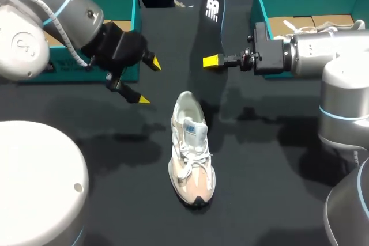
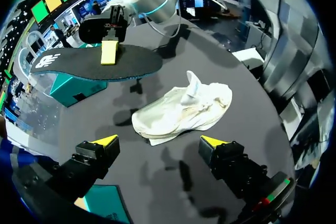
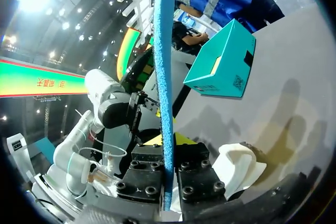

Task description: Take the shoe out of the shoebox, open the shoe tongue, remove and reinsert the insole, then place the shoe into the shoebox

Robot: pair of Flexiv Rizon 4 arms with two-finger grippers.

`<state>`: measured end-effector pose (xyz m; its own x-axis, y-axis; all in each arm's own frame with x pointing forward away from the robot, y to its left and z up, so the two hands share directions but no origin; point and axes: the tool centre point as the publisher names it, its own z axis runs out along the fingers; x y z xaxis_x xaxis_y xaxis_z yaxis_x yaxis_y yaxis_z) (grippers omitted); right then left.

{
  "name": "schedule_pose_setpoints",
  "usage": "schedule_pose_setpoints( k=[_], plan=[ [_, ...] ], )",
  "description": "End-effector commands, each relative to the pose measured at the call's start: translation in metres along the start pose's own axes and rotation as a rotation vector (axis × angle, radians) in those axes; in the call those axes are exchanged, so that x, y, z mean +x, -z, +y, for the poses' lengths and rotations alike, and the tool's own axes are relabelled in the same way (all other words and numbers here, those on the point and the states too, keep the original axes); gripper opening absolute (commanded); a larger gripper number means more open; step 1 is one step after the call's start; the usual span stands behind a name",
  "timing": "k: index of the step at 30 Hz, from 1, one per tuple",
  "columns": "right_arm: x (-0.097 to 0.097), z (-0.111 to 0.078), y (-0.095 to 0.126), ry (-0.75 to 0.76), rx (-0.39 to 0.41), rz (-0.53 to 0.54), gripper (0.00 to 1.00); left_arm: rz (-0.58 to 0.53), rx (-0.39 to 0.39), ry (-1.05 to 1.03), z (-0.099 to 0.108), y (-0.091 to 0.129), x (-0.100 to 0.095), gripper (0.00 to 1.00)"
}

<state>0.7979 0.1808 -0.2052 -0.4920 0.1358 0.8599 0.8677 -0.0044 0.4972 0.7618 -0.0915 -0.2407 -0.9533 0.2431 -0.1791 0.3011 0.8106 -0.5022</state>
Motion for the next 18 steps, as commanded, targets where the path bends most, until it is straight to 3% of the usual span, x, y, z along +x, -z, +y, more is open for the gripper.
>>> schedule_pose_setpoints(
  k=[1, 6, 8, 17, 18],
  plan=[
    [-0.001, 0.001, -0.003, -0.001, 0.005, -0.001, 0.00, 0.018, -0.196, 0.054, -0.010, -0.003, -0.003, 1.00],
    [-0.001, 0.001, -0.003, -0.001, 0.005, -0.001, 0.00, 0.018, -0.196, 0.054, -0.010, -0.003, -0.003, 1.00],
    [-0.001, 0.001, -0.003, -0.001, 0.005, -0.001, 0.00, 0.019, -0.177, 0.091, -0.001, -0.014, 0.001, 1.00],
    [-0.024, -0.006, -0.018, 0.035, -0.002, 0.070, 0.00, 0.024, -0.104, 0.136, 0.024, -0.038, 0.022, 1.00],
    [-0.026, -0.006, -0.017, 0.071, 0.007, 0.031, 0.00, 0.020, -0.095, 0.084, 0.026, -0.041, 0.026, 1.00]
  ],
)
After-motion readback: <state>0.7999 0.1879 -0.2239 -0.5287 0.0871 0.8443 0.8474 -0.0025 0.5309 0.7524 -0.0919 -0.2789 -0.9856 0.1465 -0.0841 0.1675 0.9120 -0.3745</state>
